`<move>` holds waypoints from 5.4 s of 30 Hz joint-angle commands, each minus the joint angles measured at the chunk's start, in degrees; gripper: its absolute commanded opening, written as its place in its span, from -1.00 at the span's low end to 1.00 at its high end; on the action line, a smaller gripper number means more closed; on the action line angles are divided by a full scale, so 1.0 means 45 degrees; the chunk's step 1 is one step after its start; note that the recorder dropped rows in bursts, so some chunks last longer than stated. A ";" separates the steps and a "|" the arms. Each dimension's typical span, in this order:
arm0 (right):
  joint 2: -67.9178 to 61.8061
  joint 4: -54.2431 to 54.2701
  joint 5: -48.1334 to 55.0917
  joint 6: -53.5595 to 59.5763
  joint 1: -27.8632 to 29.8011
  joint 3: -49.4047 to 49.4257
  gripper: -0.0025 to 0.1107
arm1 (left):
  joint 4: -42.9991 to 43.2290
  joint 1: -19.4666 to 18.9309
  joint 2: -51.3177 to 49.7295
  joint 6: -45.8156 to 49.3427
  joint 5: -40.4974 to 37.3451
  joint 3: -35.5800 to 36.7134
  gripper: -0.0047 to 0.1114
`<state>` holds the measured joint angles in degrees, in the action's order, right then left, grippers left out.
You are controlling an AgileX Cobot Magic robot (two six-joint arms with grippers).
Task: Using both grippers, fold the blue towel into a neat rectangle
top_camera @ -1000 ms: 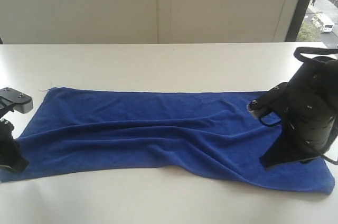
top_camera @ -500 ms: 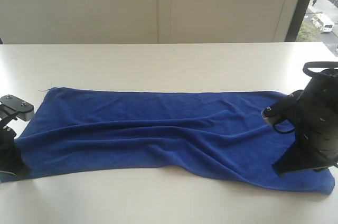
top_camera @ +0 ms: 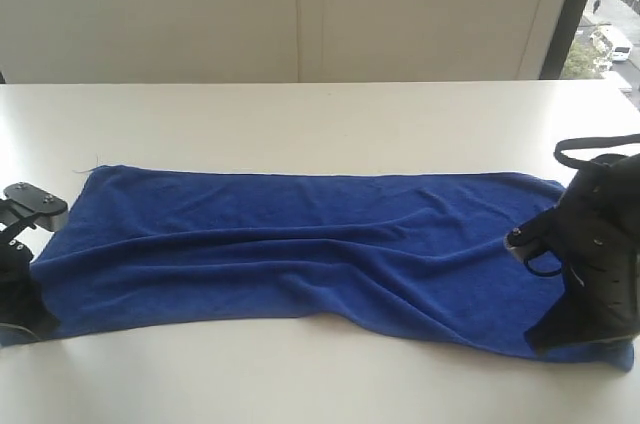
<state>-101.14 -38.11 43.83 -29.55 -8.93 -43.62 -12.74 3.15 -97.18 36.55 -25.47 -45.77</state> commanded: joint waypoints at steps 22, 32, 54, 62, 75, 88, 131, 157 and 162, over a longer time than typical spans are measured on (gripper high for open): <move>0.1395 -0.1009 0.1669 0.0187 0.0080 -0.0099 -0.96 | 0.1021 -0.0004 -0.0199 -0.0548 -0.3296 0.0219 -0.92; 0.2429 0.2811 -0.1695 0.3178 0.0240 -0.0057 -0.96 | 0.0870 -0.0004 -0.0175 -0.0548 -0.3115 0.0219 -0.92; 0.0170 0.2464 -0.0925 0.3085 0.0360 0.1117 -0.96 | 0.1296 -0.0004 -0.0175 -0.0519 -0.3113 0.0219 -0.92; 0.0146 0.1684 0.0732 0.2535 0.0360 0.1117 -0.96 | 0.1486 -0.0004 -0.0175 -0.0519 -0.3345 0.0219 -0.92; 0.0307 0.1766 0.1457 0.2618 0.0360 0.1332 -0.96 | 0.1471 -0.0004 -0.0175 -0.0541 -0.3893 0.0219 -0.92; 0.2686 0.1578 0.0614 0.2584 0.0360 0.0156 -0.96 | -0.0226 -0.0004 0.1041 -0.0464 -0.5001 -0.0865 -0.92; -0.4463 0.7102 -0.3507 0.9432 0.4428 -0.7239 -0.96 | -0.2407 -0.0004 -0.5306 0.1309 0.2219 -0.6902 -0.92; -0.4775 0.7217 -0.1855 0.9170 0.4811 -0.9216 -0.96 | -0.2509 -0.0004 -0.5196 0.1205 0.2127 -0.7453 -0.92; -0.5263 0.7217 -0.1815 0.9170 0.4811 -0.9216 -0.96 | -0.2509 -0.0004 -0.5587 0.1205 0.2083 -0.7484 -0.92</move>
<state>-123.94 -6.00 35.60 11.77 12.35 -84.80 -23.84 3.15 -120.40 42.09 -14.06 -79.86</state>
